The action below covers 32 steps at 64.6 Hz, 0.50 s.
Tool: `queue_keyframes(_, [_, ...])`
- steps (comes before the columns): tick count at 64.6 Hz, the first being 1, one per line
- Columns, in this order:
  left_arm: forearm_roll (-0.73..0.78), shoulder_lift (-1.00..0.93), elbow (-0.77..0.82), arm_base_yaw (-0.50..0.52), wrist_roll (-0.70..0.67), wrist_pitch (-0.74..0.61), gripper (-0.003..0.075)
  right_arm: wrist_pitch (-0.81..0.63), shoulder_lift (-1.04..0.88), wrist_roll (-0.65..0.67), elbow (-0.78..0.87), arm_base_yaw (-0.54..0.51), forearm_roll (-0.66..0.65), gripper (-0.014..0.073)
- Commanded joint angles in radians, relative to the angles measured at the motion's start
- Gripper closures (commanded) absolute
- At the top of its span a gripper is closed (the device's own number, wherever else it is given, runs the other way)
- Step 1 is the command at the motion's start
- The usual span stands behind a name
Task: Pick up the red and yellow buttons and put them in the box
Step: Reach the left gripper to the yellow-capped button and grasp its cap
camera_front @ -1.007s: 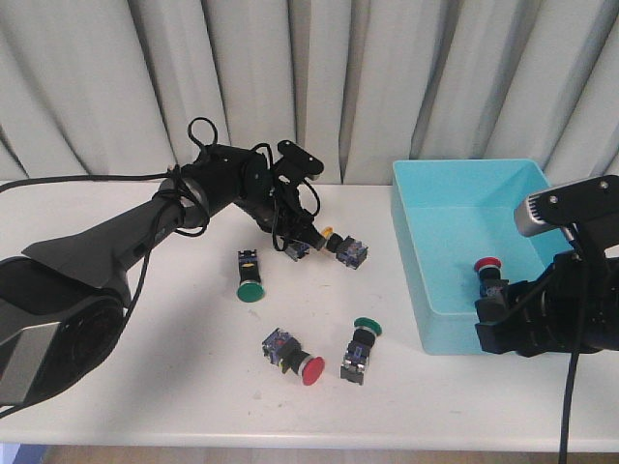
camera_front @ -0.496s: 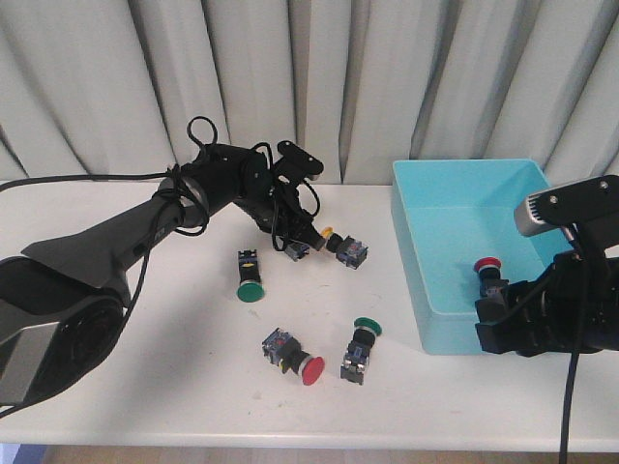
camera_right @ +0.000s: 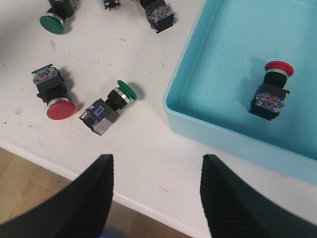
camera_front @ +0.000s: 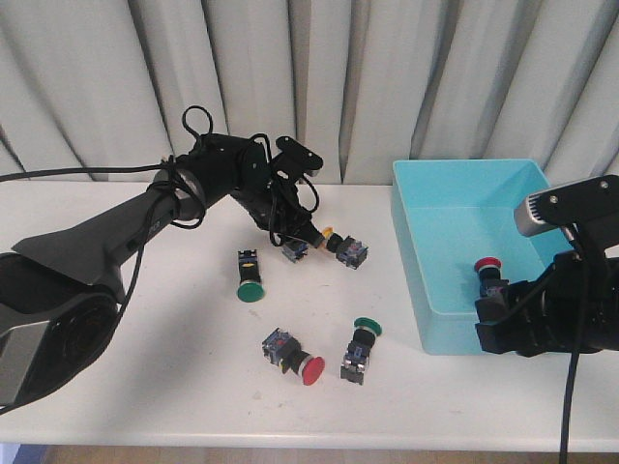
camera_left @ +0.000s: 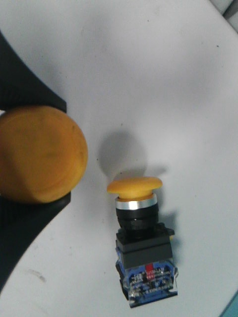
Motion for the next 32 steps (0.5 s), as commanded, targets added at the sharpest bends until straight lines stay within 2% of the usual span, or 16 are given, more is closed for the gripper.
queue_keyframes(1, [-0.029,-0.087,-0.03,0.002,-0.007,-0.023,0.0547,-0.053,-0.017,-0.008,-0.028,0.001,-0.001,0.0211])
queue_keyframes(16, [-0.029,-0.138,-0.03,0.002,-0.015,0.045,0.0553,-0.053,-0.017,-0.008,-0.028,0.001,-0.001,0.0211])
queue_keyframes(32, [-0.029,-0.274,-0.03,0.002,-0.098,0.154,0.0554,-0.053,-0.017,-0.008,-0.028,0.001,-0.001,0.0211])
